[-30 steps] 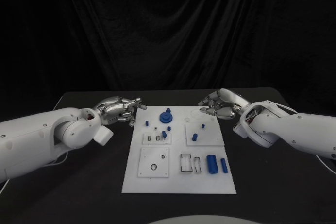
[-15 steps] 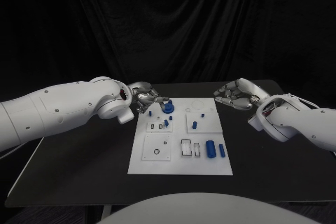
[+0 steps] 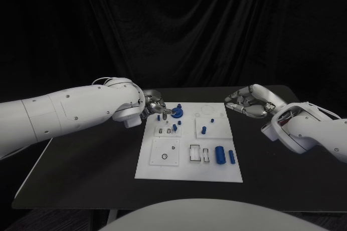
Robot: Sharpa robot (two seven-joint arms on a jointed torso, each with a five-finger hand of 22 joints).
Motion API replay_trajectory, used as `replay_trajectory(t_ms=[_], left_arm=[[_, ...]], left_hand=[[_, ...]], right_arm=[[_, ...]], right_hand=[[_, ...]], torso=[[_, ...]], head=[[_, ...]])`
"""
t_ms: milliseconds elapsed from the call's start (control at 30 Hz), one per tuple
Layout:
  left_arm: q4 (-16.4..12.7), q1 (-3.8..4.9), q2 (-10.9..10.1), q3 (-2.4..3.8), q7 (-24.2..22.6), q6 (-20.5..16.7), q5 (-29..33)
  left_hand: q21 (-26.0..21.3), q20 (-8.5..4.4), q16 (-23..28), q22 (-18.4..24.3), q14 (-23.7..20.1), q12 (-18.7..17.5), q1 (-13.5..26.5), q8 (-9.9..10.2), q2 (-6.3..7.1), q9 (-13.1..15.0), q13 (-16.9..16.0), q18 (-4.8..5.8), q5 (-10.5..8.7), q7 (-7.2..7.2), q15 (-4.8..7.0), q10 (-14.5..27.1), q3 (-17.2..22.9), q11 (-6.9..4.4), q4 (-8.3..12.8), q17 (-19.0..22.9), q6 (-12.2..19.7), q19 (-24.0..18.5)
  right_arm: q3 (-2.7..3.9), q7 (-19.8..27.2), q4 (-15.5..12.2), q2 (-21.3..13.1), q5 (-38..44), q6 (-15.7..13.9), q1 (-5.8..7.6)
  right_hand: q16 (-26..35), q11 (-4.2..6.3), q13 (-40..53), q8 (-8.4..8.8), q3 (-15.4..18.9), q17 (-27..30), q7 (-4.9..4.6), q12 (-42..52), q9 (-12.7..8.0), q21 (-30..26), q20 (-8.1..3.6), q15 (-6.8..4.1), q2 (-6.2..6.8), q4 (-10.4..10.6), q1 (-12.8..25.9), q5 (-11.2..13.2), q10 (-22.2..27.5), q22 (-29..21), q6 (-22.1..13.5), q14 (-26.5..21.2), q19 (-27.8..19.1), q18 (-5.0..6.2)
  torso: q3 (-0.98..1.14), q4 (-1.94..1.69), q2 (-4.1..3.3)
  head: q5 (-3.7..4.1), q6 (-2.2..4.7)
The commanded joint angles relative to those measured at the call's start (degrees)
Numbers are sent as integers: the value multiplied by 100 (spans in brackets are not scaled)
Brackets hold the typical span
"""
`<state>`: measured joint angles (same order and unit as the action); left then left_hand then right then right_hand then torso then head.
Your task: Assemble the parts on the task board
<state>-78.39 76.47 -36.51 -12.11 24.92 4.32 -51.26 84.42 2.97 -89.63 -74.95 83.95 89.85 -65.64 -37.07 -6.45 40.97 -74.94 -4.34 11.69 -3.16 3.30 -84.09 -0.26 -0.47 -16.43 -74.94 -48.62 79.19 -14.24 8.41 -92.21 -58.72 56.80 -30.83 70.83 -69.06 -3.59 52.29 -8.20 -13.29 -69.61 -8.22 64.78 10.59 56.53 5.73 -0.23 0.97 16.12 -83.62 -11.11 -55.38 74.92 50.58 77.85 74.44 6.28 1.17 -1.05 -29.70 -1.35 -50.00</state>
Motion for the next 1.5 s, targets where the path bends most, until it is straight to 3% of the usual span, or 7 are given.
replay_trajectory(t_ms=[33,267,533,667,800,1033,1500], left_arm=[[2,17,63,6,635,67,-545],[120,14,226,5,871,247,-621],[416,0,442,3,761,31,-637],[504,-8,508,3,695,-79,-639],[525,-17,552,3,626,-112,-640],[599,-38,635,3,529,-88,-640],[668,-130,716,3,478,-38,-640]], left_hand=[[37,-9,-37,-172,605,15,73,-8,1,83,-1506,111,-30,36,44,-591,-49,-54,-3,-1506,2,41],[2,-26,-37,-128,605,15,120,262,-6,164,-1506,102,-57,15,51,-591,-96,-47,33,-1506,64,19],[-56,19,-37,-82,605,15,69,891,-61,36,-1506,90,75,-45,1,-591,-43,8,49,-1506,-104,-17],[-54,22,-37,-95,605,15,70,948,-58,24,-1506,92,79,-43,-1,-591,-41,8,50,-1506,-159,-7],[-62,25,-37,-87,605,15,93,1024,-63,8,-1506,89,57,-44,-2,-591,-46,9,33,-1506,-212,-13],[-80,26,-37,-57,605,15,105,1073,-75,3,-1506,81,59,-40,-3,-591,-44,7,28,-1506,-269,-38],[-88,22,-37,-66,605,15,95,1129,-78,33,-1506,81,79,-12,8,-591,-28,-11,53,-1506,-425,-35]], right_arm=[[2,-88,-29,-32,-10,-113,-19],[1,-123,-41,-41,-10,-114,-18],[1,-129,-1,-17,-10,-77,-19],[1,-132,9,-16,-10,-54,-19],[1,-133,23,-8,-10,-44,-19],[1,-150,44,5,-10,-18,-19],[1,-136,50,-4,-10,-16,-20]], right_hand=[[-18,4,-16,-5,-8,3,-1,18,-10,2,9,-3,33,29,-50,-46,-39,326,25,53,33,41],[-23,-1,-22,-2,-4,-2,-4,16,-13,2,11,0,43,32,-44,-55,-38,327,27,59,37,41],[-25,-5,-20,0,-5,-3,-7,19,-15,-7,13,2,44,33,-42,-62,-45,324,29,62,36,42],[-25,-5,-20,0,-5,-3,-7,19,-15,-7,13,2,44,33,-42,-62,-45,324,29,62,36,42],[-24,-7,-19,1,-7,-1,-8,21,-16,-12,14,3,44,32,-43,-67,-50,323,30,62,36,43],[-13,-14,-80,5,-17,11,-13,-16,-20,-29,18,9,44,25,-53,-90,-5,320,35,60,35,46],[31,-24,-170,22,-57,58,-24,-72,-36,-78,30,19,61,12,-97,-196,37,312,51,46,36,55]], torso=[[34,67,-57],[85,49,-135],[143,58,-244],[159,51,-266],[200,77,-300],[219,107,-350],[214,115,-354]], head=[[-72,0],[-113,0],[-134,0],[-127,0],[-139,0],[-157,0],[-191,0]])
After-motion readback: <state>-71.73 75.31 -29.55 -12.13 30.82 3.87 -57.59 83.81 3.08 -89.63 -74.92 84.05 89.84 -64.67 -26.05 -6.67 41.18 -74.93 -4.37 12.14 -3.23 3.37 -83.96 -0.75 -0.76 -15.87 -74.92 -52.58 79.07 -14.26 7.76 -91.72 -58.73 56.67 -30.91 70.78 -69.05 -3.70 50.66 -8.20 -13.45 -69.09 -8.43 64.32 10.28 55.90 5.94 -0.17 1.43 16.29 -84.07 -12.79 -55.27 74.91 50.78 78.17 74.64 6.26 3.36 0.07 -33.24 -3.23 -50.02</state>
